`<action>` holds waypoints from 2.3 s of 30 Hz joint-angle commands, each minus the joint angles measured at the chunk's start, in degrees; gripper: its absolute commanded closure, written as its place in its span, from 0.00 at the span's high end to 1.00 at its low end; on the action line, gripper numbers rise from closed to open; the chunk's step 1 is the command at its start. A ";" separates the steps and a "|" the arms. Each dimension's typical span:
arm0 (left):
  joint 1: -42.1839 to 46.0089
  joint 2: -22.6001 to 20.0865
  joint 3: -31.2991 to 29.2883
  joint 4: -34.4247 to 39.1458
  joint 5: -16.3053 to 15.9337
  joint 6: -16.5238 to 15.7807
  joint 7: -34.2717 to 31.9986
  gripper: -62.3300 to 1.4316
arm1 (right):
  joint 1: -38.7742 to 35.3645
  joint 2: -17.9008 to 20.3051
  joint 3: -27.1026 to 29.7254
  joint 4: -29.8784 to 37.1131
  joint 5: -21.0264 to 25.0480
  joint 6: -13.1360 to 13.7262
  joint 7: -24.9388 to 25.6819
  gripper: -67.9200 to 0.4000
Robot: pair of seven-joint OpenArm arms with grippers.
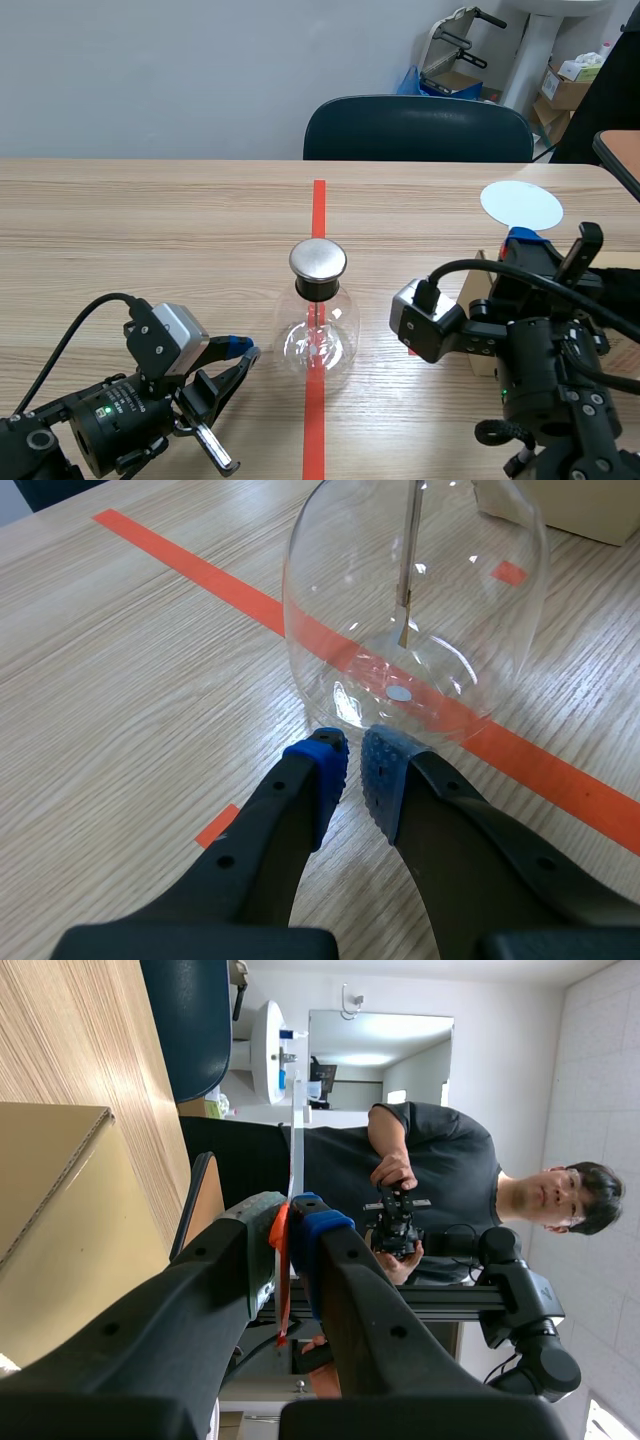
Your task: Do the electroscope experiment
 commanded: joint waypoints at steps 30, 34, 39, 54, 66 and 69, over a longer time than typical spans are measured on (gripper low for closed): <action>-0.02 0.55 -0.04 0.79 -0.37 -0.11 -0.85 0.16 | 0.04 0.28 0.44 0.42 -0.22 -0.63 -0.20 0.02; -0.02 0.57 -0.04 0.79 -0.37 -0.11 -0.85 0.16 | 0.04 0.28 0.44 0.42 -0.22 -0.63 -0.20 0.02; -0.04 0.57 -0.04 0.79 -0.37 -0.11 -0.85 0.16 | 0.04 0.28 0.44 0.42 -0.22 -0.63 -0.20 0.02; -0.04 0.55 -0.04 0.79 -0.37 -0.11 -0.85 0.16 | 0.04 0.28 0.44 0.42 -0.22 -0.63 -0.20 0.02; -0.04 -0.26 -0.02 0.79 -0.39 -1.57 -1.38 0.16 | -5.77 0.24 5.86 4.92 1.49 -4.04 8.90 0.02; -0.04 -1.53 0.26 0.85 -0.39 -3.58 -3.54 0.19 | -9.40 -0.39 9.64 6.91 1.51 -7.06 14.14 0.02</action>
